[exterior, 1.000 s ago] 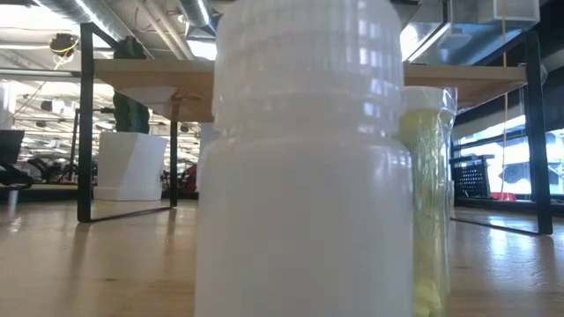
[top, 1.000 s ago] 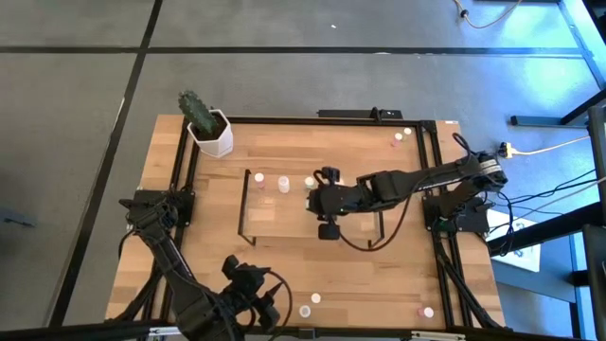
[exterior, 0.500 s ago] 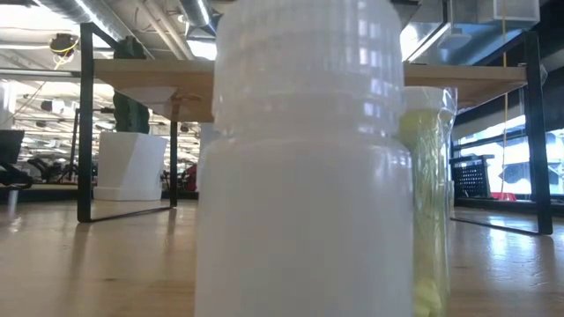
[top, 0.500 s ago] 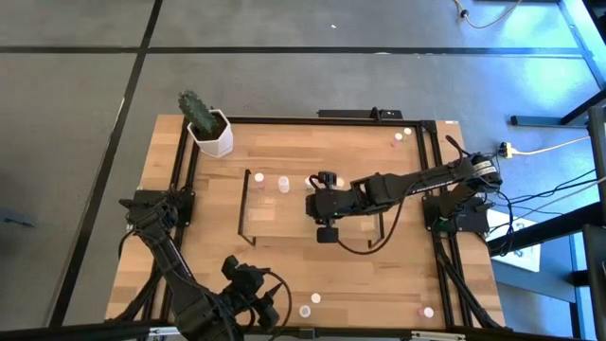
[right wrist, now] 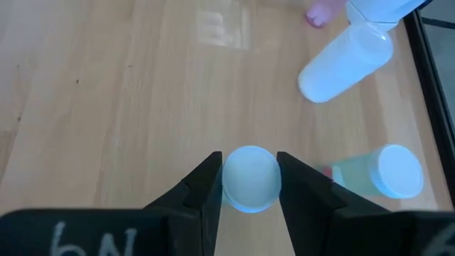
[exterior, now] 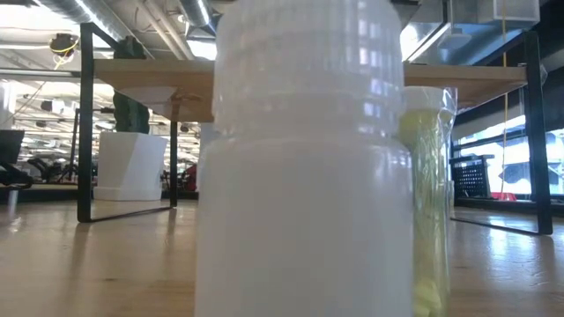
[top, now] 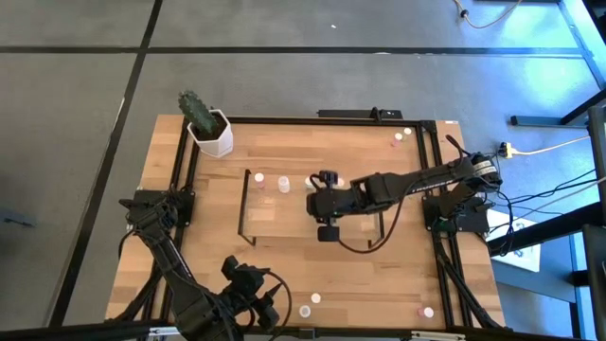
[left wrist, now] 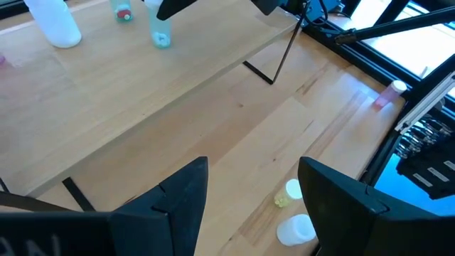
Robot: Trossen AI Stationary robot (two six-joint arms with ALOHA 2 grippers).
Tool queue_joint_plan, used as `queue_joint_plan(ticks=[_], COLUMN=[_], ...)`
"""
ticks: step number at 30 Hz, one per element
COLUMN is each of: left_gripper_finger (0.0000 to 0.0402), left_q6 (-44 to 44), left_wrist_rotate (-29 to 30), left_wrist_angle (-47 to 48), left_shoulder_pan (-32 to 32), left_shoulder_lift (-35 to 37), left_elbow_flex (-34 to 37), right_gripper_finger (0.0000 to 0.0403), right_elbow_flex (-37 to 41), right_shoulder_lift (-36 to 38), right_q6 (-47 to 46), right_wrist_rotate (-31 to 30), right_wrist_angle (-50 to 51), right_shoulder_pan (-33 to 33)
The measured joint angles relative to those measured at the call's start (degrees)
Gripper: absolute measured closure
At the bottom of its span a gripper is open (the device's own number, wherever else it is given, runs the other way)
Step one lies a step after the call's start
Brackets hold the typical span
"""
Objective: Pick and place medicine bottles onto shelf by color
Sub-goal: Put the top blue pill bottle on the shelf aligned with the other blue pill bottle
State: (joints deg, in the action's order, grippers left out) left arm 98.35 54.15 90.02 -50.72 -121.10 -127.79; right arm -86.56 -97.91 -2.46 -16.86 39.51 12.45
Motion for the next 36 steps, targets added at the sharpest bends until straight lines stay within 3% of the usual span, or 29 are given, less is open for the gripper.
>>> queue_joint_plan(ticks=[10, 36], left_gripper_finger=[0.0189, 0.0189], left_q6=[0.0, 0.0], left_wrist_rotate=[0.0, 0.0], left_wrist_angle=[0.0, 0.0], left_shoulder_pan=[0.0, -0.09], left_shoulder_lift=[0.0, 0.0], left_elbow_flex=[0.0, 0.0], right_gripper_finger=[0.0274, 0.0173], right_elbow_flex=[0.0, -0.02], right_shoulder_lift=[0.0, 0.04], right_q6=[-0.26, -1.75], right_wrist_rotate=[0.0, -0.02], right_wrist_angle=[0.15, 0.18], right_shoulder_pan=[-0.24, -0.26])
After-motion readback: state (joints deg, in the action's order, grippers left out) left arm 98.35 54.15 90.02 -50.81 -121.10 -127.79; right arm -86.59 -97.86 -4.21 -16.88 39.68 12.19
